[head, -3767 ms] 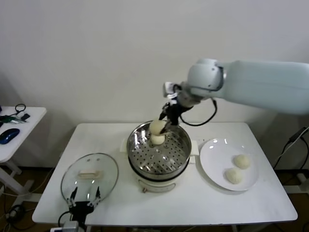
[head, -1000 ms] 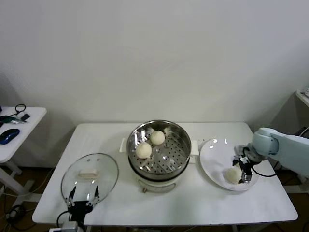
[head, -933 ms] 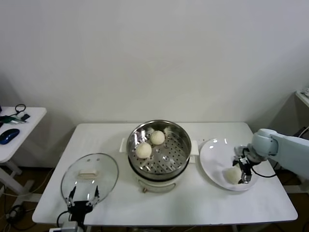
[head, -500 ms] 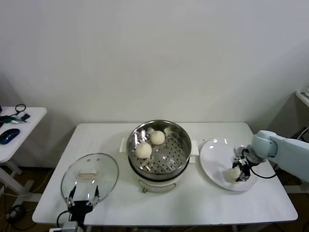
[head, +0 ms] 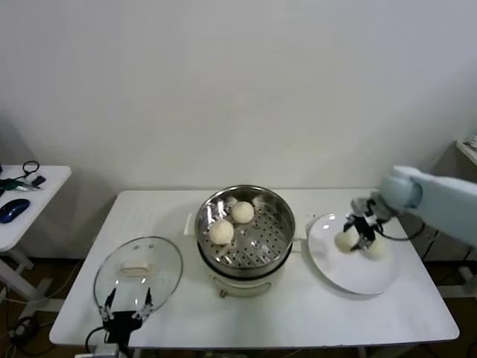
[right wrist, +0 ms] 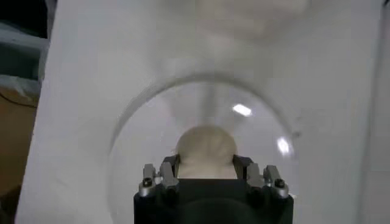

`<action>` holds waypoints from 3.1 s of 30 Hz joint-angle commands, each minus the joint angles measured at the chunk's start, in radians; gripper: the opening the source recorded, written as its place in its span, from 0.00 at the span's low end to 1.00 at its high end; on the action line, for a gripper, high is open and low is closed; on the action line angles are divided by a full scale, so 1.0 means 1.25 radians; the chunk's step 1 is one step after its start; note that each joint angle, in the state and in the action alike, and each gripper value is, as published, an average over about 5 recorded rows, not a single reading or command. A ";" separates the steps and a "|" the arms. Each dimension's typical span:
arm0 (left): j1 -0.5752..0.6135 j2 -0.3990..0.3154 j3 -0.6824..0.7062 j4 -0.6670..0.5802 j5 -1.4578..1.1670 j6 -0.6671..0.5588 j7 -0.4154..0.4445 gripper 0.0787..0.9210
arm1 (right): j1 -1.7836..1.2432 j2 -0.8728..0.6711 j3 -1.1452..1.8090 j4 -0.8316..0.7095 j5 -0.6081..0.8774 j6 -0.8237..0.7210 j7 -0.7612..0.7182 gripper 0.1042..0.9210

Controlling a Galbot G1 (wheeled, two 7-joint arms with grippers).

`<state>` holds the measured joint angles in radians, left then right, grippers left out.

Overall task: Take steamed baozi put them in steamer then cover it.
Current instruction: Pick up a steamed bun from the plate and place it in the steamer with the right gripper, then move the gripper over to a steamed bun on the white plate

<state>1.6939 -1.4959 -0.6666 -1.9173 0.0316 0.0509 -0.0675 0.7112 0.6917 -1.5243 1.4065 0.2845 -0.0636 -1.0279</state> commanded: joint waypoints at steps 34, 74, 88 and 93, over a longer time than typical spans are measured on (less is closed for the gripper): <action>0.016 -0.001 -0.020 -0.010 -0.009 -0.004 -0.024 0.88 | -0.010 0.389 -0.043 0.195 -0.385 0.321 0.104 0.62; 0.004 0.000 -0.021 -0.020 -0.030 -0.006 -0.020 0.88 | -0.103 -0.151 0.003 -0.194 -0.010 0.003 -0.027 0.88; 0.008 -0.003 -0.025 -0.003 -0.021 -0.008 -0.020 0.88 | -0.458 -0.081 0.334 -0.357 -0.194 0.029 -0.004 0.88; 0.009 -0.005 -0.024 0.004 -0.018 -0.011 -0.022 0.88 | -0.507 -0.038 0.392 -0.405 -0.250 0.043 -0.001 0.88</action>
<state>1.7048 -1.5022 -0.6971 -1.9139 0.0081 0.0374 -0.0944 0.3155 0.6082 -1.2534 1.0464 0.1111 -0.0119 -1.0371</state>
